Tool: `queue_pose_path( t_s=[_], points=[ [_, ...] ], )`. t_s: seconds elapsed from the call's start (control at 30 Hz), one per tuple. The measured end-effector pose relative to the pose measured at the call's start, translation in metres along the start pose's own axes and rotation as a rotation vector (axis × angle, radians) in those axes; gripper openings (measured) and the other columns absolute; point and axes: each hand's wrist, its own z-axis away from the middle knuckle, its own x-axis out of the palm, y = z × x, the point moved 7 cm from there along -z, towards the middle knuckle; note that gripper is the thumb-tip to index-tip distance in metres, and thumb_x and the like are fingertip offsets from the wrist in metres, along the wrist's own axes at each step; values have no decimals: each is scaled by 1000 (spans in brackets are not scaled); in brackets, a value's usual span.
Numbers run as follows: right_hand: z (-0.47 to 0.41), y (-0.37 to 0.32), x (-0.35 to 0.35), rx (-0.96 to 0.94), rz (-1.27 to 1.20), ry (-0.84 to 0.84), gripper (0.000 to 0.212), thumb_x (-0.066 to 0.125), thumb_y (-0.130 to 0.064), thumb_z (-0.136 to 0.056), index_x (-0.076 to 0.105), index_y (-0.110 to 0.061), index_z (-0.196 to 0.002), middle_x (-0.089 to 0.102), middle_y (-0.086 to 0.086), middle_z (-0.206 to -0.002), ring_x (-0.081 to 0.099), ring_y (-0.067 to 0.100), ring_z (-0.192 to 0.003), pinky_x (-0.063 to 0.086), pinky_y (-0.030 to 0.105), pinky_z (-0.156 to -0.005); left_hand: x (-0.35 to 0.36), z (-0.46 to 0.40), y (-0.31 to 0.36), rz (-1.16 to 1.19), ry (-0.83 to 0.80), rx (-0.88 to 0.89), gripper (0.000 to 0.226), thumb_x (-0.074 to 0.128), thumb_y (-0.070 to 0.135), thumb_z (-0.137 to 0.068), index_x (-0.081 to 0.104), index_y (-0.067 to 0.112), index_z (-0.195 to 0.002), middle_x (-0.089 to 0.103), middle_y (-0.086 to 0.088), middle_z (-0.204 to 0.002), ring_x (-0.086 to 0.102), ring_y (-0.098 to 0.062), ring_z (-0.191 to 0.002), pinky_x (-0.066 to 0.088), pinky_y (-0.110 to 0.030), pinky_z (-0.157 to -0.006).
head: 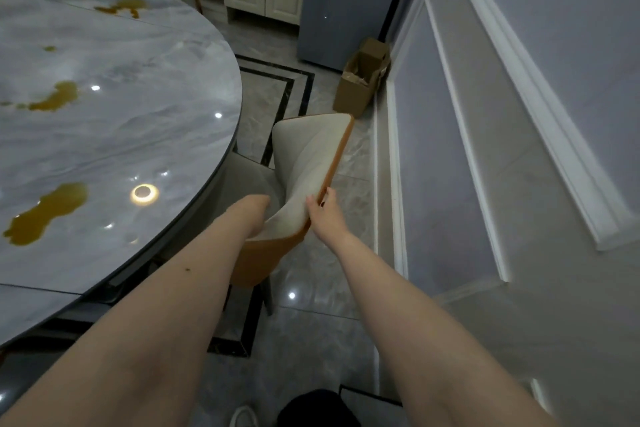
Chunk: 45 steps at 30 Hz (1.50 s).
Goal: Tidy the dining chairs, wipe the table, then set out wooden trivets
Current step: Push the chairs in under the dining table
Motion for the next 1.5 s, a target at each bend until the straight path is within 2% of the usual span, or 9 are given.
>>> queue_pose_path(
  t_s=[0.1,0.27,0.43,0.7,0.9,1.17,1.27,1.43,1.5],
  points=[
    [-16,-7,-28,-22,77,90,51,47,-27,-98,36,-3,-142,41,17,-144,41,29,-131,33,39,-111,-27,-12,40,-3,143,119,43,46,12,-92,40,16,-134,50,-11,-131,54,-31,-110,49,-42,-89],
    [-69,-17,-75,-15,64,76,52,49,-11,-96,32,-8,-144,34,15,-148,36,28,-135,33,40,-112,-56,-53,97,-27,208,159,50,48,20,-93,32,21,-140,53,-10,-128,56,-30,-110,48,-43,-90],
    [-151,-33,-123,-29,95,21,53,50,-7,-95,34,-9,-145,39,14,-147,42,29,-132,38,40,-109,-91,-126,140,24,213,100,53,47,15,-94,30,25,-143,52,-11,-130,56,-30,-111,48,-46,-94],
    [-291,-92,-203,-105,224,-31,52,50,-7,-94,36,-9,-144,44,13,-141,45,27,-128,41,31,-104,-173,-241,218,-47,338,82,36,40,8,-95,43,11,-131,56,-13,-123,56,-29,-108,45,-36,-84],
    [-396,-135,-208,-128,293,-99,52,50,-8,-94,36,-11,-144,41,11,-145,44,25,-130,39,32,-106,-212,-334,217,14,290,-12,33,44,13,-94,46,13,-127,57,-11,-121,57,-29,-108,47,-38,-88],
    [-544,-227,-172,-203,352,-200,49,50,-9,-95,37,-12,-143,48,12,-136,50,22,-119,40,23,-89,-295,-448,181,231,371,-132,37,45,11,-95,45,10,-132,53,-15,-130,52,-31,-117,44,-38,-96],
    [-594,-255,-156,-205,338,-229,50,50,-8,-96,37,-12,-144,44,11,-140,47,21,-123,40,22,-92,-315,-484,167,292,372,-164,42,46,11,-94,42,12,-136,48,-13,-137,48,-28,-122,42,-37,-100],
    [-684,-310,-127,-304,403,-318,48,50,-8,-95,38,-11,-142,47,11,-138,49,22,-122,37,19,-86,-357,-567,144,347,403,-294,48,43,10,-94,36,12,-141,44,-14,-140,45,-27,-125,40,-36,-102],
    [-722,-338,-125,-369,414,-330,49,52,-10,-95,37,-11,-142,46,10,-140,49,21,-122,37,19,-89,-381,-602,148,360,445,-326,47,43,9,-93,37,11,-140,45,-13,-139,45,-27,-125,40,-35,-101]
  ],
)
